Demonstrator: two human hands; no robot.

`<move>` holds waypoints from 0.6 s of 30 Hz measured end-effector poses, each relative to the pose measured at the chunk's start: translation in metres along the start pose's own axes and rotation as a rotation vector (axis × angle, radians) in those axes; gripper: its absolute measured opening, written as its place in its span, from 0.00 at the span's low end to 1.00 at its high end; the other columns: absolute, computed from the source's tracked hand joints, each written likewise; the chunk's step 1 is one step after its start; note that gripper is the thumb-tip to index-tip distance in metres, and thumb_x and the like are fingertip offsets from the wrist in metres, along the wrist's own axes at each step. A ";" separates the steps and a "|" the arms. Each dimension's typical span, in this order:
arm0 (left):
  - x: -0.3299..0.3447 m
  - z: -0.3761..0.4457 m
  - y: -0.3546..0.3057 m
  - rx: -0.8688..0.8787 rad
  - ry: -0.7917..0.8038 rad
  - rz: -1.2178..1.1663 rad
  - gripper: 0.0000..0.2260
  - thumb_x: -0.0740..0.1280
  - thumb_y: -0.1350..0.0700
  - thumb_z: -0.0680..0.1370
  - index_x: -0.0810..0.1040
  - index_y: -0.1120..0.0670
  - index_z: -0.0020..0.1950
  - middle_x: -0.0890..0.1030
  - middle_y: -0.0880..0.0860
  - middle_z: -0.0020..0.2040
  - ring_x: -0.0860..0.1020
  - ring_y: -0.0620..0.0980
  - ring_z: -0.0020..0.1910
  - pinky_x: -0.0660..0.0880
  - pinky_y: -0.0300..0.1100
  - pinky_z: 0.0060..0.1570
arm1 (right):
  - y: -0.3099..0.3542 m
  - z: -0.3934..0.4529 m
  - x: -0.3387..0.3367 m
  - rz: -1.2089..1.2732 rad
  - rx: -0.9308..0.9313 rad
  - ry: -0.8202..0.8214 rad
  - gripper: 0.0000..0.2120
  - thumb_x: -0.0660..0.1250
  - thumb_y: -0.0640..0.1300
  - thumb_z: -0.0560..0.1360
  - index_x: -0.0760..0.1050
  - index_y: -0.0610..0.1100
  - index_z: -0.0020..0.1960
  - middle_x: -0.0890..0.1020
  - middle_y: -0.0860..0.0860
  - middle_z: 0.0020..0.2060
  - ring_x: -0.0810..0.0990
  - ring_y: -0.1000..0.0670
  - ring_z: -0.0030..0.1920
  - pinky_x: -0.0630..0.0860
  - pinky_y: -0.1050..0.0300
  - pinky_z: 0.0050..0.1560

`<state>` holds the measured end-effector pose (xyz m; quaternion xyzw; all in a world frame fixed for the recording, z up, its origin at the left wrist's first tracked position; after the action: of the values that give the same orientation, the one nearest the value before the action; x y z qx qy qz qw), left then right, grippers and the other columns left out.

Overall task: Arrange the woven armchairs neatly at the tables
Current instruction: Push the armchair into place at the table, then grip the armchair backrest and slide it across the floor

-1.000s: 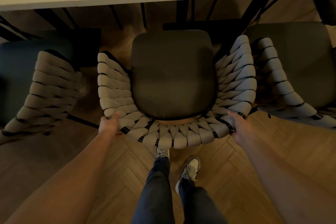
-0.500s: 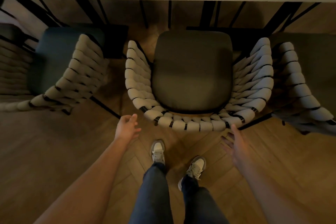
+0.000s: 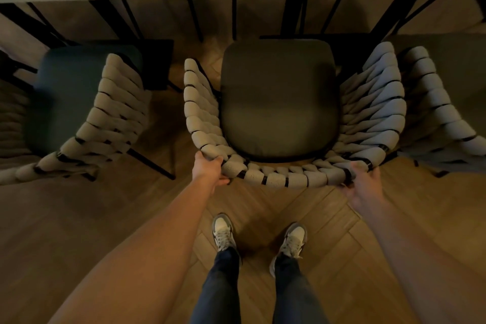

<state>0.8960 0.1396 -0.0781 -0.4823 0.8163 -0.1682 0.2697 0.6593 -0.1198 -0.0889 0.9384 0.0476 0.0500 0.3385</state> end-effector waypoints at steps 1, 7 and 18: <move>0.000 0.001 0.000 0.007 -0.003 0.010 0.30 0.64 0.57 0.82 0.54 0.46 0.80 0.70 0.57 0.72 0.81 0.60 0.55 0.83 0.55 0.46 | 0.000 0.001 0.000 0.010 0.000 0.000 0.32 0.62 0.38 0.81 0.55 0.56 0.79 0.68 0.44 0.74 0.74 0.39 0.67 0.73 0.30 0.61; -0.003 0.005 -0.003 0.021 -0.029 0.031 0.28 0.65 0.59 0.82 0.57 0.46 0.79 0.71 0.57 0.72 0.80 0.61 0.58 0.83 0.51 0.41 | -0.002 -0.002 0.003 0.035 0.028 -0.026 0.34 0.63 0.37 0.81 0.52 0.55 0.80 0.67 0.43 0.74 0.74 0.40 0.64 0.72 0.29 0.63; -0.003 0.004 -0.006 0.012 -0.012 0.044 0.29 0.64 0.58 0.82 0.55 0.45 0.79 0.71 0.60 0.71 0.82 0.62 0.52 0.82 0.52 0.41 | 0.001 -0.007 0.004 0.012 0.051 -0.035 0.34 0.63 0.38 0.81 0.52 0.55 0.80 0.67 0.42 0.74 0.73 0.38 0.69 0.73 0.30 0.62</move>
<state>0.9037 0.1393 -0.0778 -0.4634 0.8243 -0.1641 0.2809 0.6626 -0.1157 -0.0828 0.9477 0.0375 0.0344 0.3151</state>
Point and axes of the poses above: each hand's wrist, its own z-axis towards the middle knuckle, its own x-axis out of the palm, y = z × x, the point moved 3 cm from there along z, towards the middle knuckle
